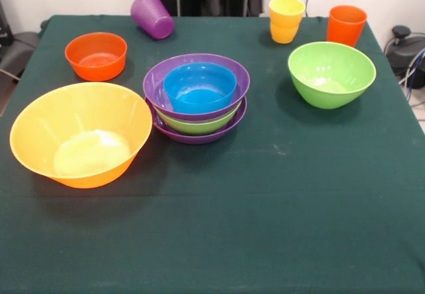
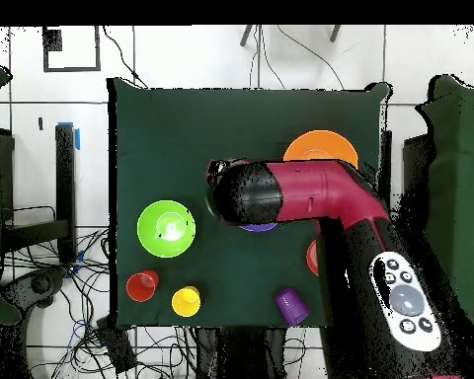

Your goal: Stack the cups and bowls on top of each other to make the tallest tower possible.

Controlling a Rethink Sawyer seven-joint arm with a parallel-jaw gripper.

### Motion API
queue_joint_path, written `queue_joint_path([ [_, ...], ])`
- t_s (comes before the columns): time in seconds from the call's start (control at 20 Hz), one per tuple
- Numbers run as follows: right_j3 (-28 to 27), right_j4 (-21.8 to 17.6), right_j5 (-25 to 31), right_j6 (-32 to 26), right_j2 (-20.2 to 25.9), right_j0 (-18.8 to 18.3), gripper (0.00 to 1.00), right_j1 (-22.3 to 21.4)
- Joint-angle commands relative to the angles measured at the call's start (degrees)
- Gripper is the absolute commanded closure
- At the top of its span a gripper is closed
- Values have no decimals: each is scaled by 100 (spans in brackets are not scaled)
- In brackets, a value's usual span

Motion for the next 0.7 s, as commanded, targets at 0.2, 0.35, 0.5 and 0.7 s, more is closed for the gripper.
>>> queue_joint_path([
  [0.2,783,-76,-183,812,-483,584,0,70],
  [0.35,848,-129,-470,964,-629,724,0,161],
  [0.5,868,-171,-759,1017,-748,813,0,316],
  [0.7,840,-222,-1111,988,-916,906,0,536],
])
